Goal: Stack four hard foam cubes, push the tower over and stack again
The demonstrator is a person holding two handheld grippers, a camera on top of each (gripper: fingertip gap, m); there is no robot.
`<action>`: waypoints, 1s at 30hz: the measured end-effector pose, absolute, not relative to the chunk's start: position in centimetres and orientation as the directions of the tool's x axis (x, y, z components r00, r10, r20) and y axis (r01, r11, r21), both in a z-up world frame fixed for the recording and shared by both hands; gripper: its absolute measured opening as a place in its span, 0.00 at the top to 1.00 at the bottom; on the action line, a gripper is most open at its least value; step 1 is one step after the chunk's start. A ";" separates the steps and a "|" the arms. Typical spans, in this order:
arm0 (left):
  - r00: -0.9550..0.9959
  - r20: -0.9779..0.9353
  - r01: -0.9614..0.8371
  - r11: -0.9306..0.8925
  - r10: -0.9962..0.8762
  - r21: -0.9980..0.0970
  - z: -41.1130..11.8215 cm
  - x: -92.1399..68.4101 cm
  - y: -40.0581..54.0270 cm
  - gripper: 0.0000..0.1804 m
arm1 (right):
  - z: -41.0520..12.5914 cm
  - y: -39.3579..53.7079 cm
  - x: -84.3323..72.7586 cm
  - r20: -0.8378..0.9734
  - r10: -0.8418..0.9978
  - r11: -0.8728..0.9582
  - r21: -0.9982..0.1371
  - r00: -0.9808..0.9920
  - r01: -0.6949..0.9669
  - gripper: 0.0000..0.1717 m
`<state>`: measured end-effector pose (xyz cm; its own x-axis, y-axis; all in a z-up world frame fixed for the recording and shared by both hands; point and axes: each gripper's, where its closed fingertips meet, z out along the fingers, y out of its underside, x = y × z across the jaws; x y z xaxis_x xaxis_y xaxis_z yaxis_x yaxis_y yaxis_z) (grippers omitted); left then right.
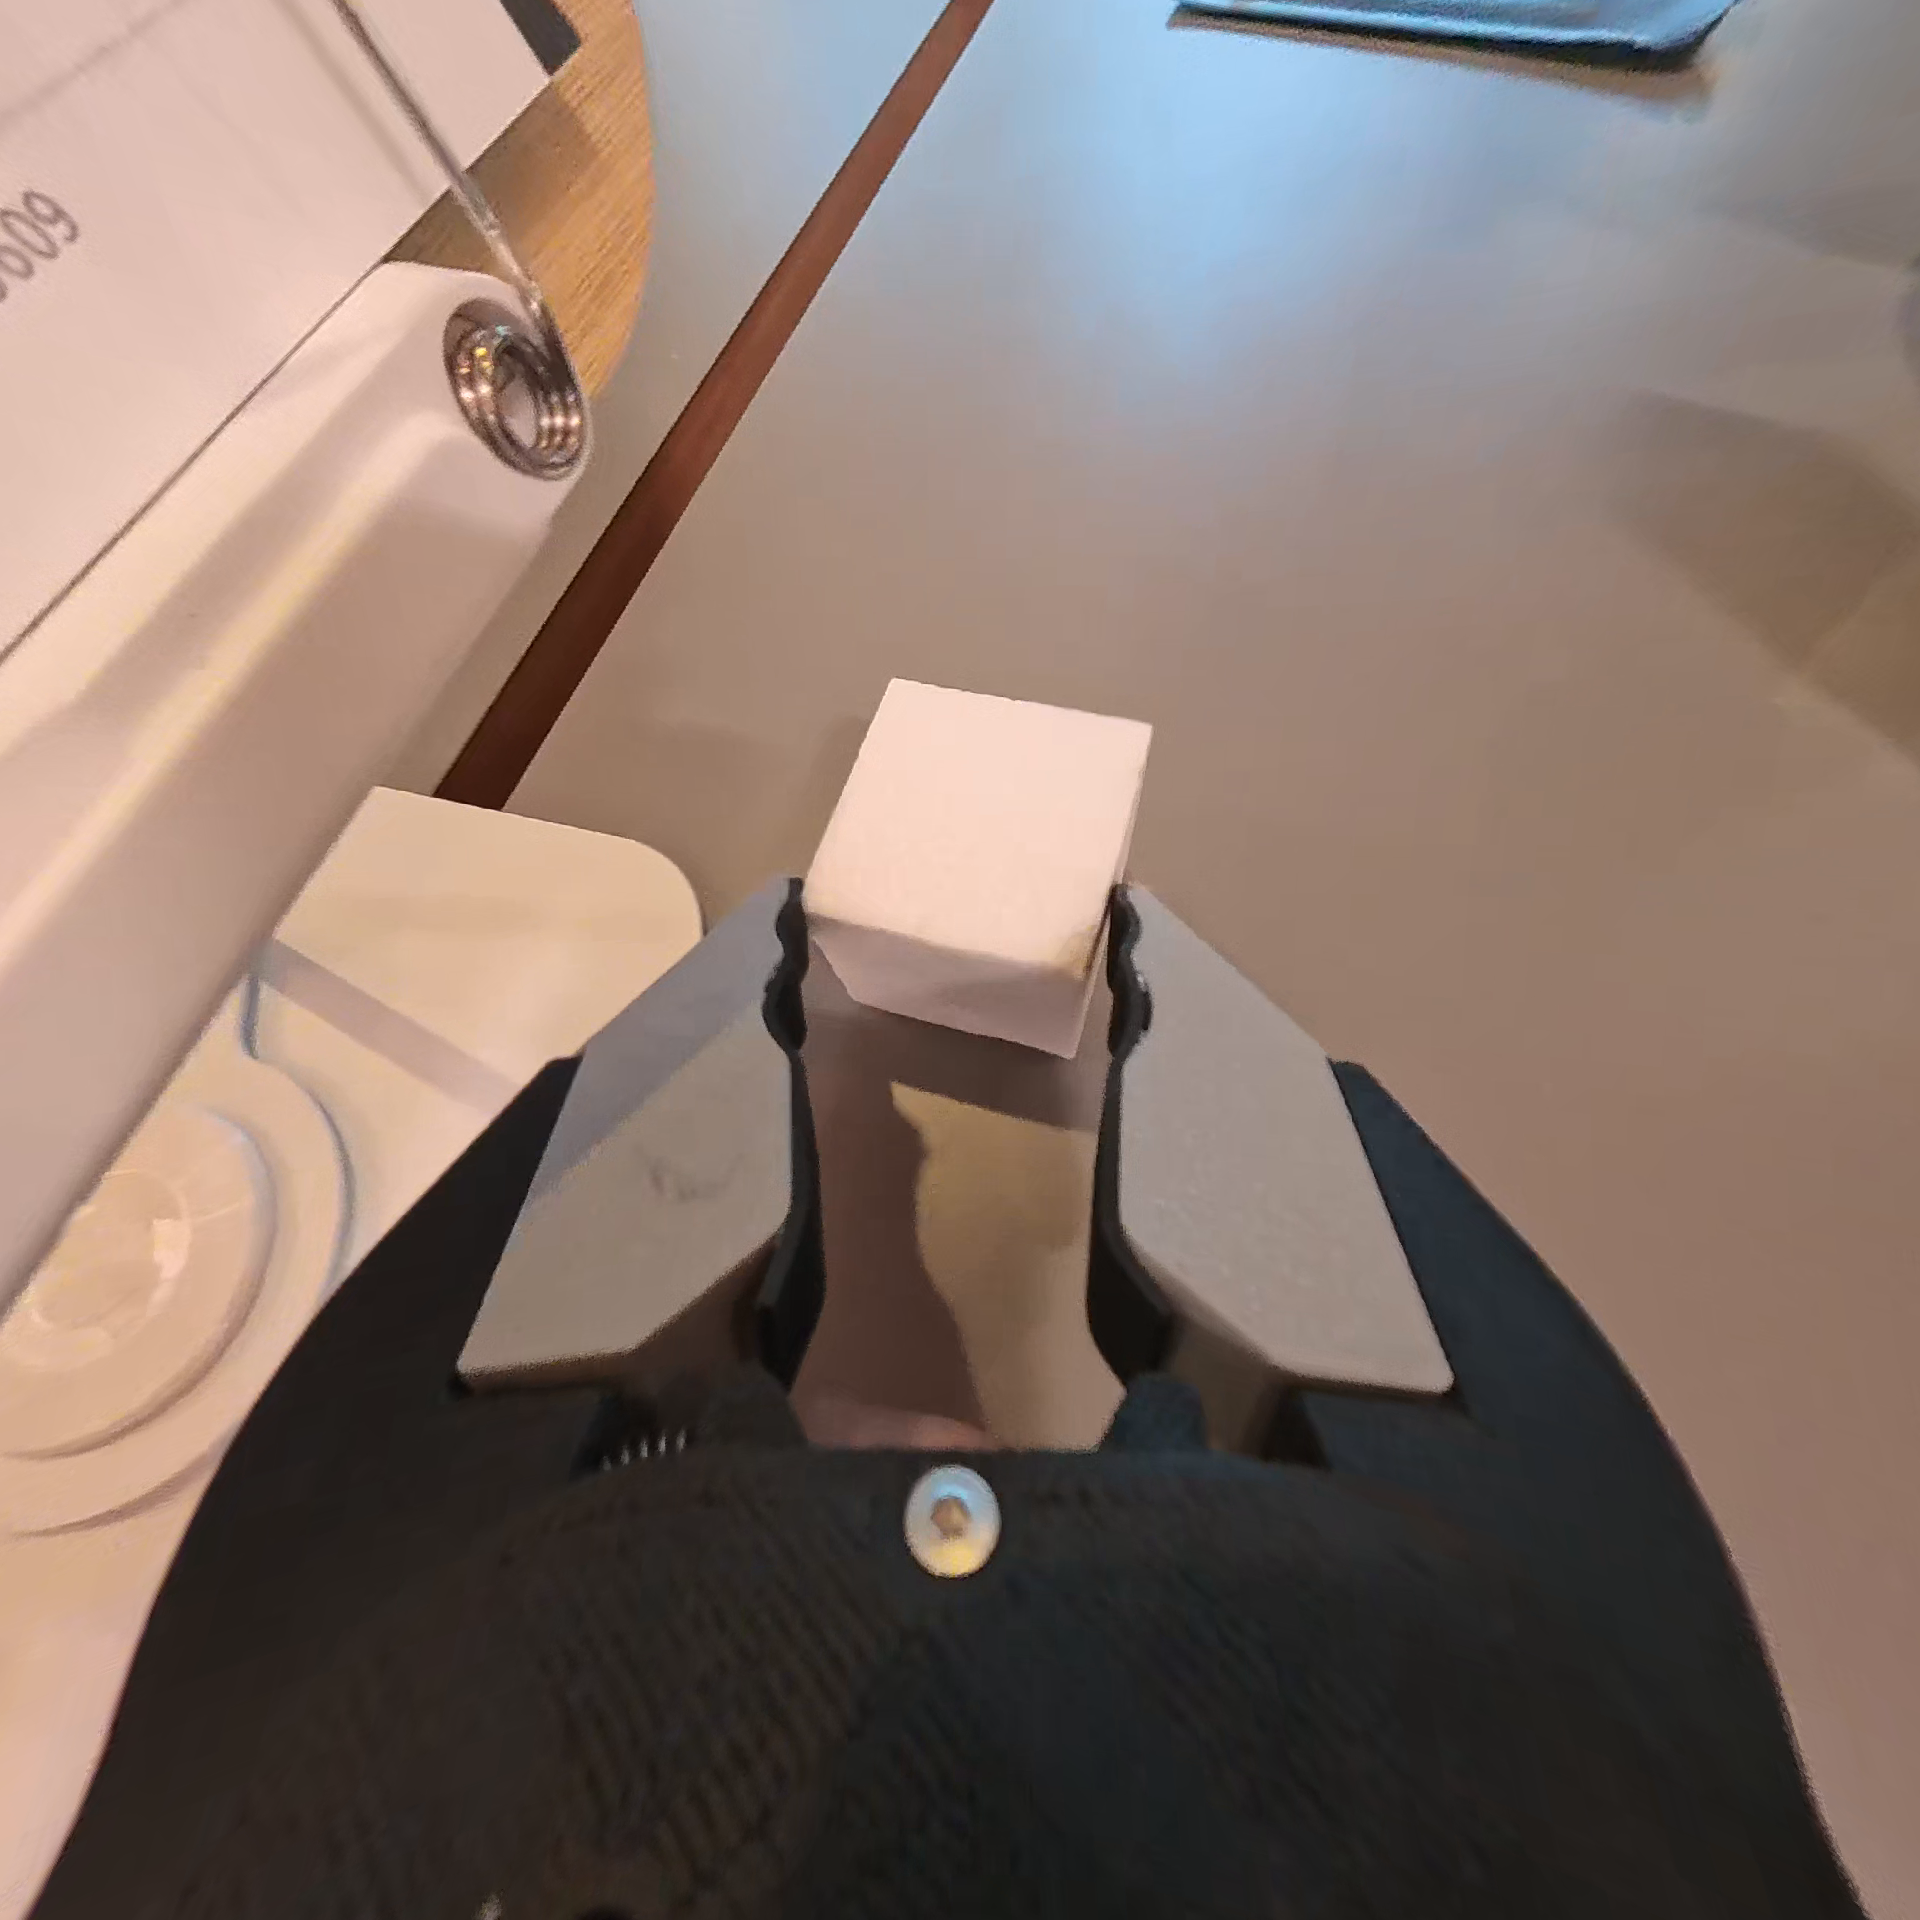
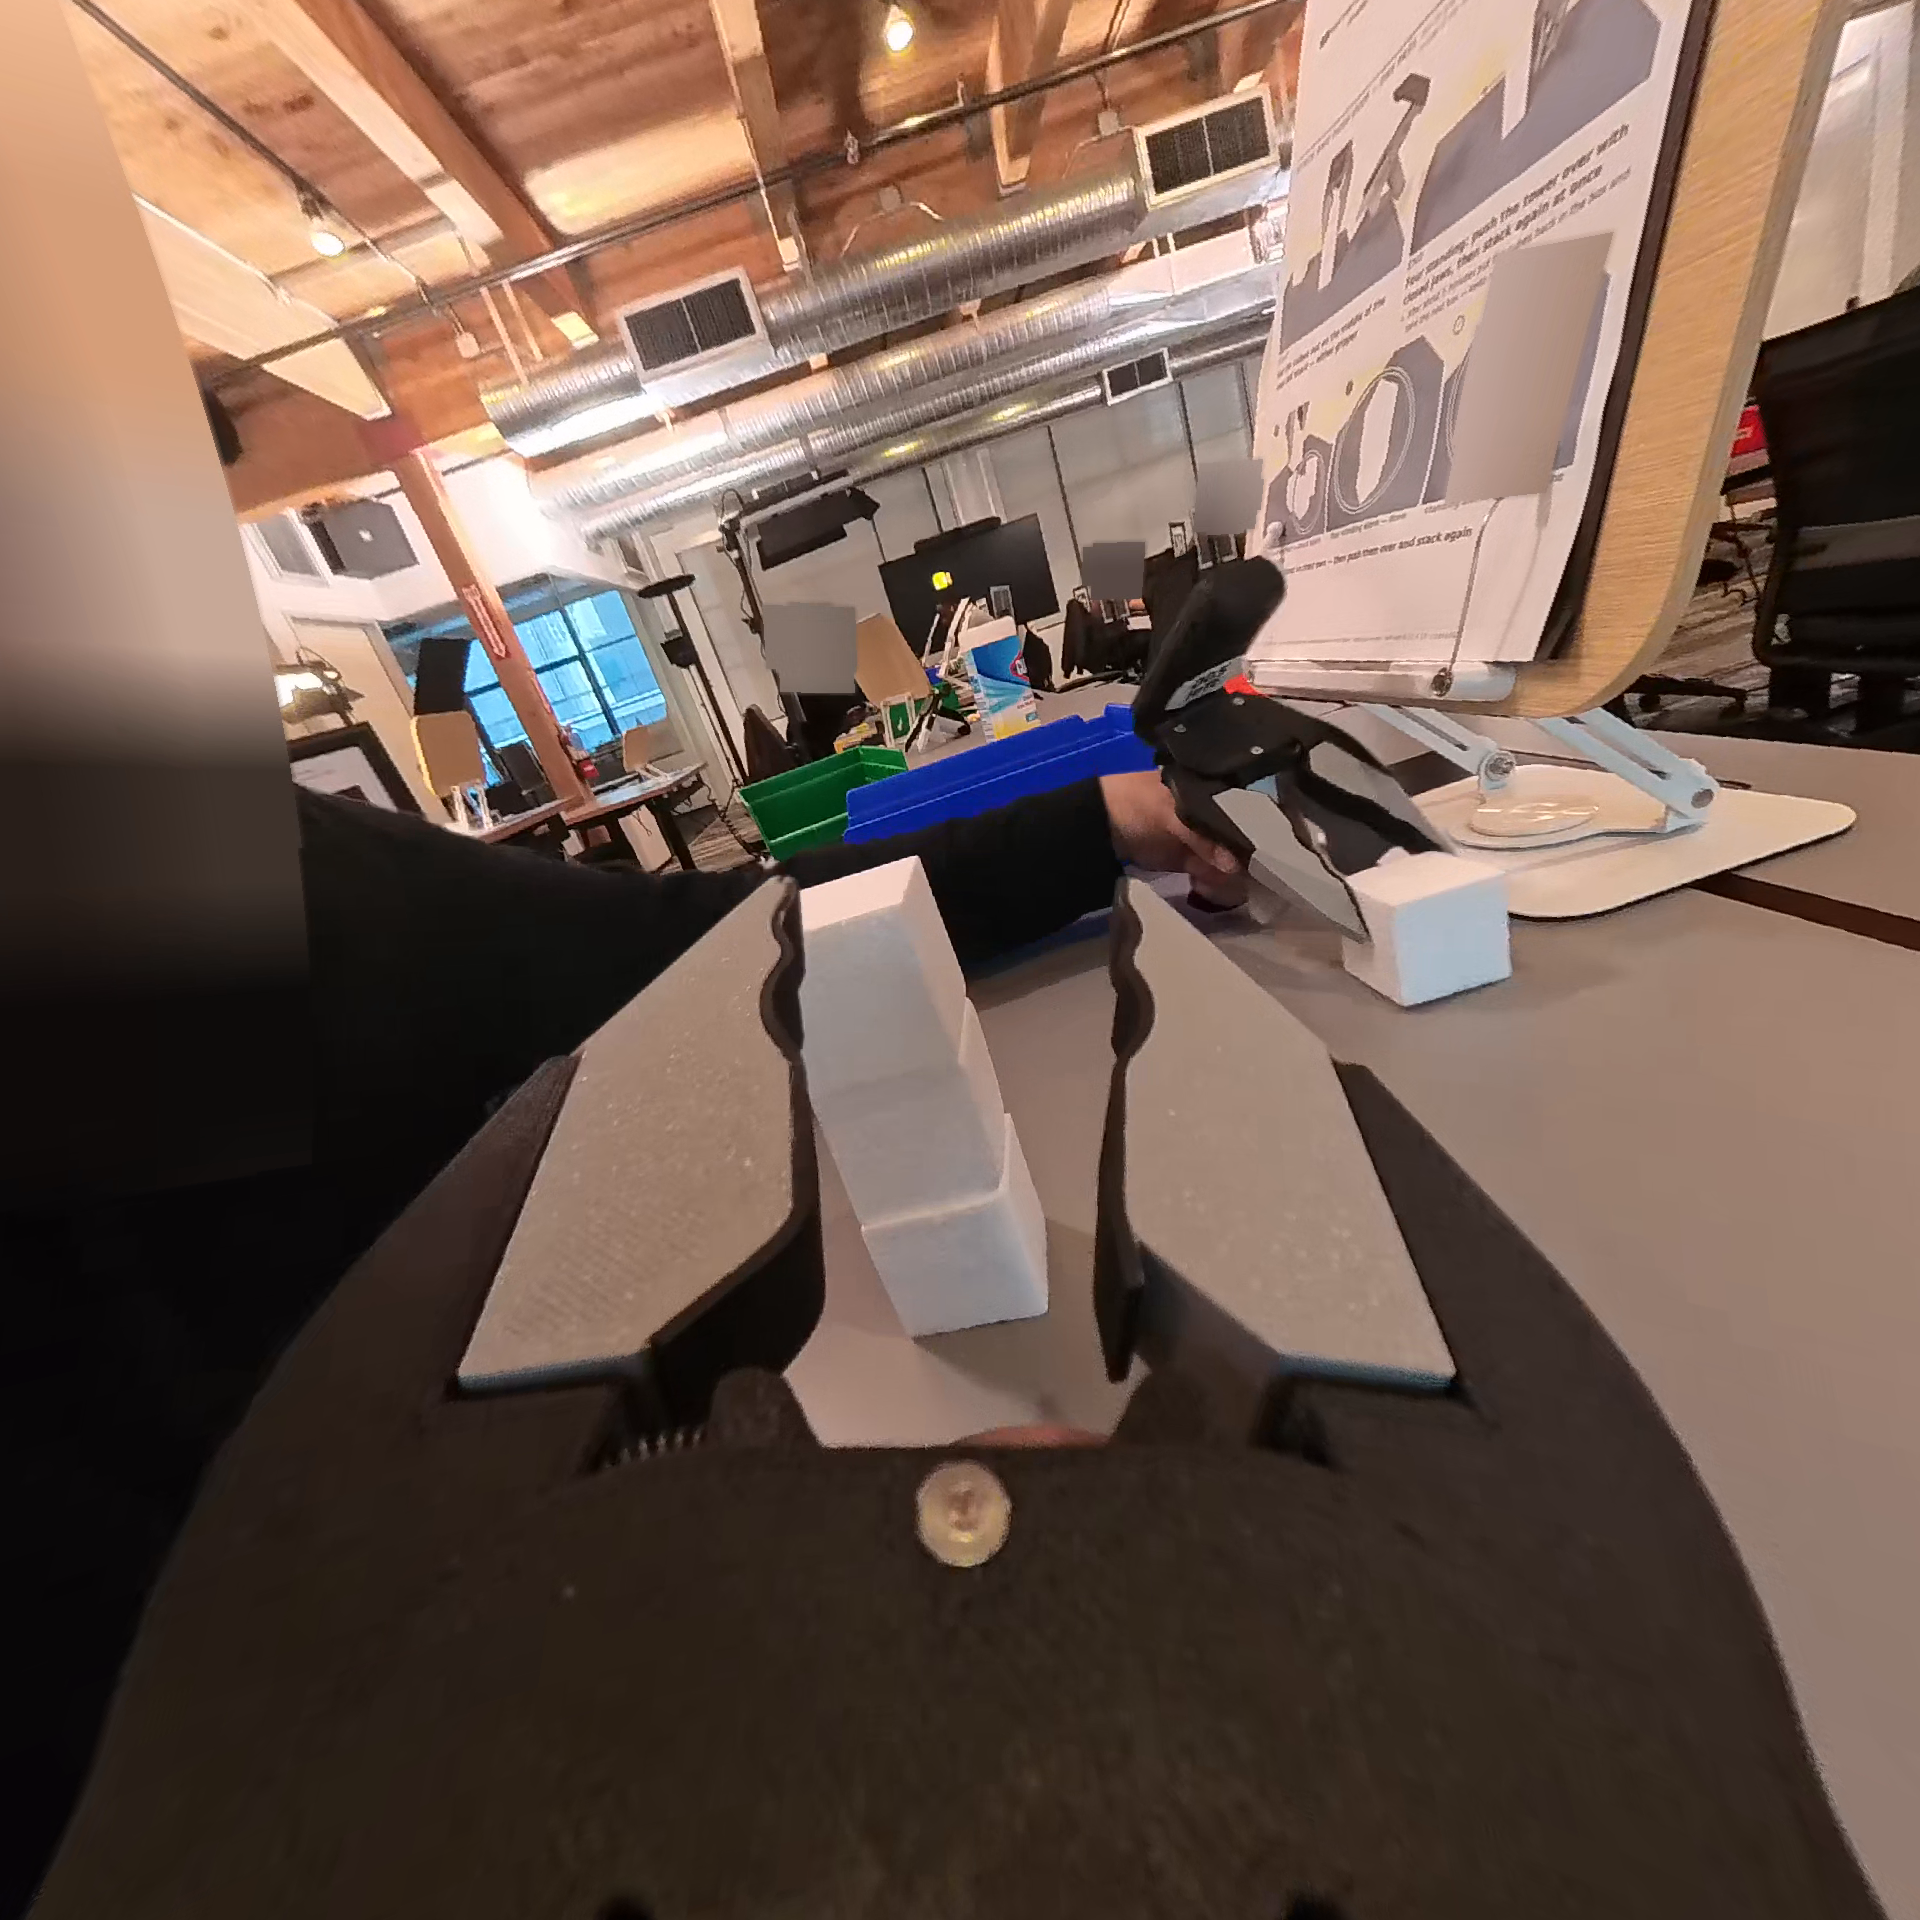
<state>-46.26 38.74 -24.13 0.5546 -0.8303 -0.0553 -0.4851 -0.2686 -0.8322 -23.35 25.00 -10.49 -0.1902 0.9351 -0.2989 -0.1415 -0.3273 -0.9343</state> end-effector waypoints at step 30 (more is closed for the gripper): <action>0.271 -0.188 -0.568 0.001 -0.944 -0.823 -8.2 -29.2 19.3 0.69 | -19.2 26.4 -27.0 -0.158 0.982 -0.179 -0.957 0.105 0.228 0.69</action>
